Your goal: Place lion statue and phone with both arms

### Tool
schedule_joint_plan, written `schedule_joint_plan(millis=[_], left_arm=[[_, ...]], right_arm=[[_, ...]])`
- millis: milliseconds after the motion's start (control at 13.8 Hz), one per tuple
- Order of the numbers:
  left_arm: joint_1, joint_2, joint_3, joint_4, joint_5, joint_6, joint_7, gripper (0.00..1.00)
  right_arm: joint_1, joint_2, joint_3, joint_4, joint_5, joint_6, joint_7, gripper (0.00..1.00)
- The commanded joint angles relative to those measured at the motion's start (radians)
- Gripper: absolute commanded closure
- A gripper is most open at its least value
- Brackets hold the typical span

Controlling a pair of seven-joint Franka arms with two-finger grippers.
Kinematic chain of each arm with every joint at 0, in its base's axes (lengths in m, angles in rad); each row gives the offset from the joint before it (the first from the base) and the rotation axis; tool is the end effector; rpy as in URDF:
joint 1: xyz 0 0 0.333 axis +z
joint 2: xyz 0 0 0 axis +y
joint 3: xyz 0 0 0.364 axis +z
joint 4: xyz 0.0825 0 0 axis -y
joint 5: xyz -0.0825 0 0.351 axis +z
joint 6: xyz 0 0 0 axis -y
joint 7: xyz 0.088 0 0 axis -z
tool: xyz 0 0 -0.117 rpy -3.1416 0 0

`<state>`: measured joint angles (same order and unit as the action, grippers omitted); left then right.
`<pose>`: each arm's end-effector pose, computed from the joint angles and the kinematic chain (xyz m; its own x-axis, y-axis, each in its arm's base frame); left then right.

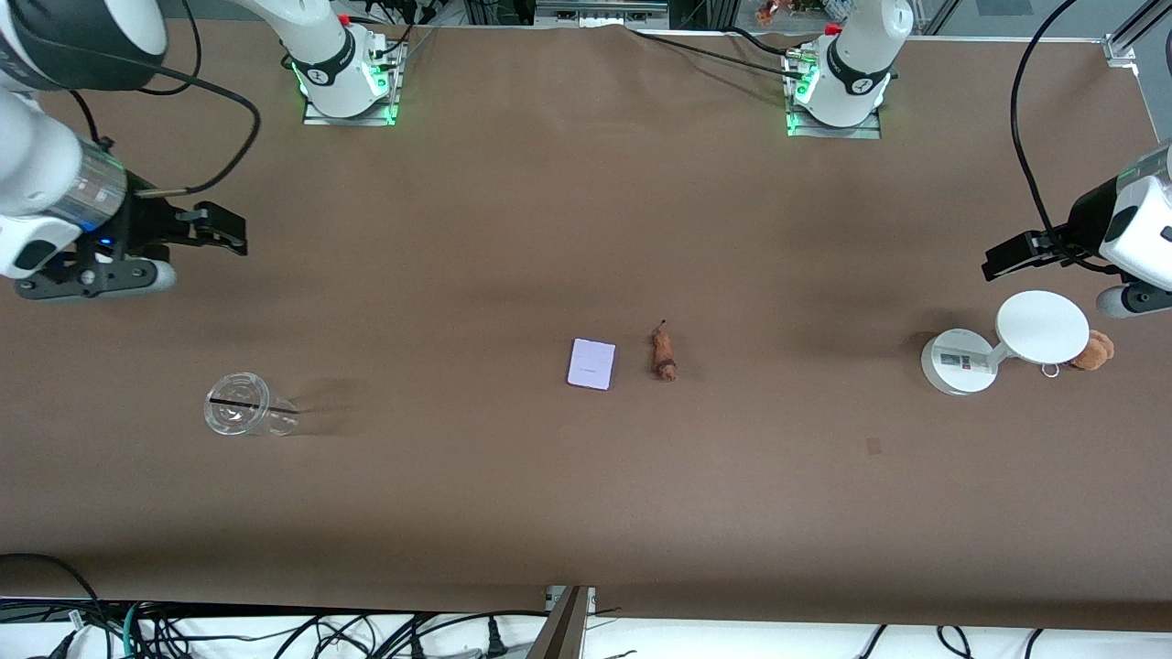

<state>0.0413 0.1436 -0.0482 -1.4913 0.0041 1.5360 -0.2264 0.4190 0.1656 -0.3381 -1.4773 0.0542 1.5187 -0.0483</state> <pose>0.5653 -0.0012 0.6163 0.9712 0.2177 -0.0967 0.2169 -0.9760 -0.0194 0.5638 0.0701 0.6131 0.9850 0.1291 -0.1145 0.1294 -0.9916 -0.0049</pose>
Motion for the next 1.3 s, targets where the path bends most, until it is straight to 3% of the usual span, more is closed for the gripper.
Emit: schedule_joint_plan(millis=[0,435,870,1087,1232], left_arm=[[0.008,0.005,-0.001,0.013,-0.021,0.003,0.024,0.00],[0.011,0.008,-0.001,0.013,-0.021,0.003,0.022,0.00],[-0.006,0.090,-0.013,0.079,-0.033,0.006,0.019,0.00],[-0.063,0.129,-0.013,0.079,-0.095,0.035,-0.031,0.00],[-0.153,0.184,-0.013,0.077,-0.101,0.128,-0.133,0.00]], right_arm=[[0.006,-0.018,-0.019,-0.024,0.016,-0.006,-0.035,0.00],[0.006,-0.018,-0.019,-0.028,0.016,-0.003,-0.035,0.00],[0.006,-0.015,-0.018,-0.028,0.015,0.000,-0.035,0.00],[0.006,-0.009,-0.016,-0.031,0.015,0.003,-0.035,0.00],[0.006,-0.011,-0.016,-0.032,0.015,0.003,-0.035,0.00]])
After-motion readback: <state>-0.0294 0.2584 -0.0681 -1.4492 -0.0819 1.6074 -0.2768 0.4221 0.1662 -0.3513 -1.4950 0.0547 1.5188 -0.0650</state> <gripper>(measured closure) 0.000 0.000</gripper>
